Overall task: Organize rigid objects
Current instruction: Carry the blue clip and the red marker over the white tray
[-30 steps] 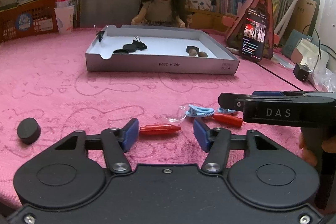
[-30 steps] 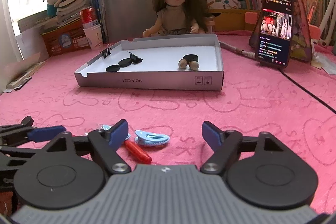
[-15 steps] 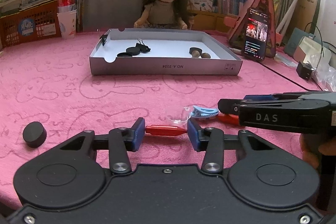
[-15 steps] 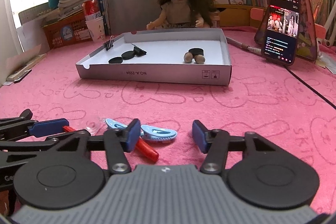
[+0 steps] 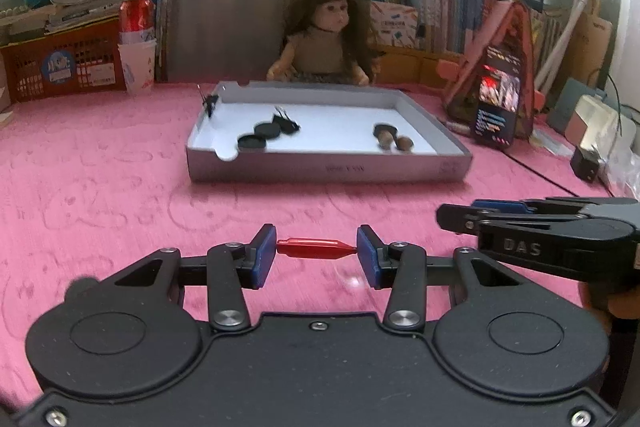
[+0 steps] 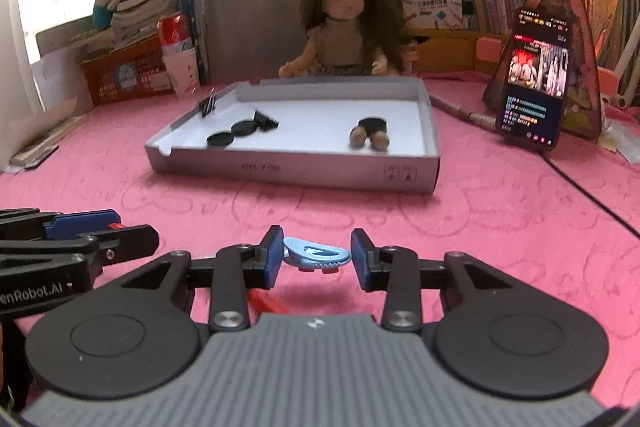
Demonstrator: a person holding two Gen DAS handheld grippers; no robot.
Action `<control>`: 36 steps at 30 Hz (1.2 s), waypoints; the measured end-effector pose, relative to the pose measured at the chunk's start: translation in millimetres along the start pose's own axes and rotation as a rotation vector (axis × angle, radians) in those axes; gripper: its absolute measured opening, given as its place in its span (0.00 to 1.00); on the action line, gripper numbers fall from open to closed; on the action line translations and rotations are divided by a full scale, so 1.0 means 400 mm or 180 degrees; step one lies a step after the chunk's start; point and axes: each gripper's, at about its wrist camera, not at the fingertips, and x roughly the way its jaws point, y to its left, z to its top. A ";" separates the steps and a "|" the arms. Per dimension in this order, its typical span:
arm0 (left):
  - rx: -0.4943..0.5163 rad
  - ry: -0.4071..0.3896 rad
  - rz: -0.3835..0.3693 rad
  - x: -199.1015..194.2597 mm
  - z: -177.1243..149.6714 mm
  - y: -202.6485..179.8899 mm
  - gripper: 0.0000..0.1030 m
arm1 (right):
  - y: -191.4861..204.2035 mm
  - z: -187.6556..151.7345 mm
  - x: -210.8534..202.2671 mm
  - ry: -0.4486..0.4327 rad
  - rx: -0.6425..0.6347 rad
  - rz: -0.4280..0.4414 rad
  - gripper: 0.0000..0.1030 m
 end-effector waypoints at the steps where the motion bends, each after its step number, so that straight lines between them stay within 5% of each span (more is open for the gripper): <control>1: -0.0017 -0.0007 -0.0004 0.005 0.012 0.006 0.41 | -0.004 0.009 0.001 -0.0021 0.0019 -0.0006 0.41; 17: -0.0199 -0.0018 0.0091 0.186 0.226 0.084 0.41 | -0.079 0.170 0.126 -0.0079 0.0281 -0.0238 0.41; 36: -0.0234 0.0502 0.0255 0.393 0.225 0.122 0.40 | -0.109 0.193 0.285 0.0365 0.0260 -0.0308 0.41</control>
